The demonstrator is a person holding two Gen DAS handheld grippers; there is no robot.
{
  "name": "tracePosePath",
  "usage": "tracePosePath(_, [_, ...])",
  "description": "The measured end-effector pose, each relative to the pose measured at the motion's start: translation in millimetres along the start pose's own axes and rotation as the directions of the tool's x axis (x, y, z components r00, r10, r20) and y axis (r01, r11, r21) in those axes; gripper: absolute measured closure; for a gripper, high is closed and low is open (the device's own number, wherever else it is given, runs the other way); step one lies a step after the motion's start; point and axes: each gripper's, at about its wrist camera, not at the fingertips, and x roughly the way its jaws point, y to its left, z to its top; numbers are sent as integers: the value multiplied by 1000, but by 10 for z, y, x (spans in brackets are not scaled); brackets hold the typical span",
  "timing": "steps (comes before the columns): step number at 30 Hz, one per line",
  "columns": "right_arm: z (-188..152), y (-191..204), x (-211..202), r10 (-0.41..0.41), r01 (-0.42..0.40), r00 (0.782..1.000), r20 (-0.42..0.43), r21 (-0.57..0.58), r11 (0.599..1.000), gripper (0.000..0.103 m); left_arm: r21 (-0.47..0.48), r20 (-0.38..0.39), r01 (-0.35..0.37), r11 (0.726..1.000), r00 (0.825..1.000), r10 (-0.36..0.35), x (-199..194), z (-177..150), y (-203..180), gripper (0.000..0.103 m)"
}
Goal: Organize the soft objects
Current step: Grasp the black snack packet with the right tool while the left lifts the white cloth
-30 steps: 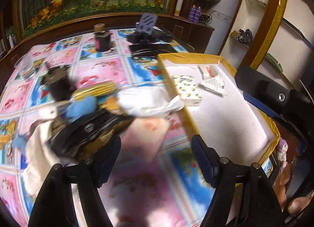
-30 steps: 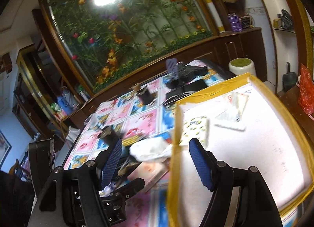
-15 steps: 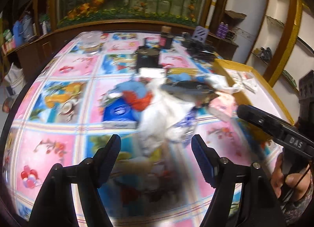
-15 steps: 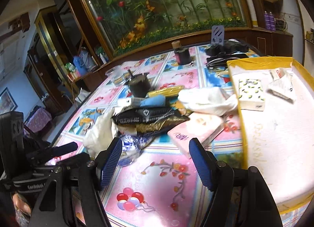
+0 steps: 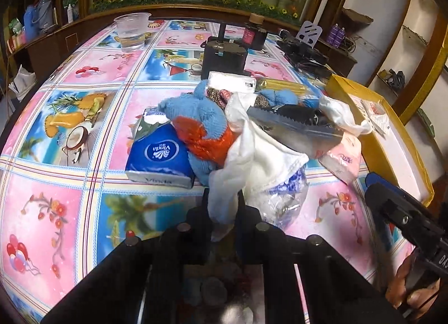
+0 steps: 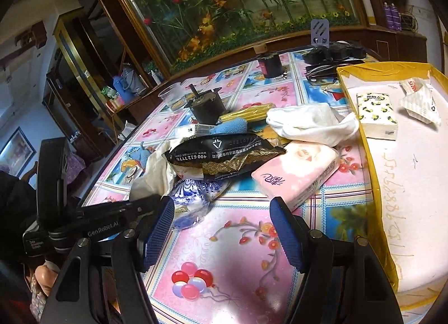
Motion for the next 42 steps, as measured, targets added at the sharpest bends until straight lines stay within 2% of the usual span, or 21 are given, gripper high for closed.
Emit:
tracePosePath(8, [31, 65, 30, 2, -3, 1000, -7, -37, 999, 28, 52, -20, 79, 996, 997, -78, -297, -313, 186, 90])
tracePosePath(11, [70, 236, 71, -1, 1, 1000, 1, -102, 995, 28, 42, -11, 102, 994, 995, -102, -322, -414, 276, 90])
tracePosePath(15, [206, 585, 185, -65, 76, 996, 55, -239, 968, 30, 28, -6, 109, 994, 994, -109, -335, -417, 284, 90])
tracePosePath(16, [240, 647, 244, -64, 74, 997, 47, -261, 962, 35, 32, -6, 109, 993, 994, -109, -335, -422, 274, 90])
tracePosePath(17, [267, 694, 307, -69, 78, 997, 41, -275, 958, 54, 36, -6, 110, 993, 994, -110, -339, -428, 267, 90])
tracePosePath(18, [299, 726, 422, -99, 98, 995, 11, -286, 953, 79, 36, -6, 111, 993, 994, -110, -341, -434, 267, 90])
tracePosePath(19, [307, 719, 513, -91, 79, 995, -30, -283, 956, 87, 33, -6, 112, 993, 994, -111, -345, -437, 269, 90])
tracePosePath(20, [306, 694, 572, -76, 57, 995, -60, -268, 962, 88, 29, -6, 114, 993, 993, -114, -347, -433, 281, 90])
tracePosePath(22, [282, 658, 540, -76, 58, 995, -59, -257, 965, 90, 21, -7, 126, 992, 992, -125, -349, -436, 303, 90])
tracePosePath(24, [230, 611, 364, -27, 18, 999, -34, -238, 971, 91, 17, -10, 133, 991, 991, -133, -344, -429, 314, 90])
tracePosePath(26, [159, 576, 124, 61, -62, 998, -13, -241, 969, 91, 17, -11, 138, 990, 990, -138, -338, -415, 316, 90])
tracePosePath(27, [101, 575, -11, 95, -94, 995, -8, -266, 959, 90, 21, -12, 140, 990, 990, -139, -337, -412, 309, 90])
tracePosePath(30, [-128, 564, -308, 84, -95, 995, -46, -372, 923, 90, 31, -15, 144, 989, 989, -144, -335, -411, 290, 90])
tracePosePath(33, [-400, 457, -442, 35, -109, 985, -168, -452, 885, 89, 39, -22, 147, 988, 989, -146, -332, -420, 270, 90])
tracePosePath(35, [-520, 384, -526, -12, -85, 981, -194, -482, 872, 85, 44, -24, 146, 988, 989, -145, -332, -422, 262, 90])
tracePosePath(37, [-543, 295, -641, -23, -60, 984, -174, -460, 886, 67, 46, -27, 144, 989, 989, -143, -324, -409, 255, 90])
tracePosePath(39, [-511, 255, -724, -38, -24, 990, -133, -436, 900, 27, 44, -28, 139, 989, 990, -138, -315, -397, 250, 90])
tracePosePath(41, [-451, 237, -789, -47, 13, 996, -78, -390, 921, 16, 42, -32, 131, 991, 991, -130, -304, -385, 241, 87])
tracePosePath(42, [-406, 198, -779, -54, 27, 996, -72, -336, 941, 16, 42, -36, 127, 991, 991, -126, -299, -382, 236, 86])
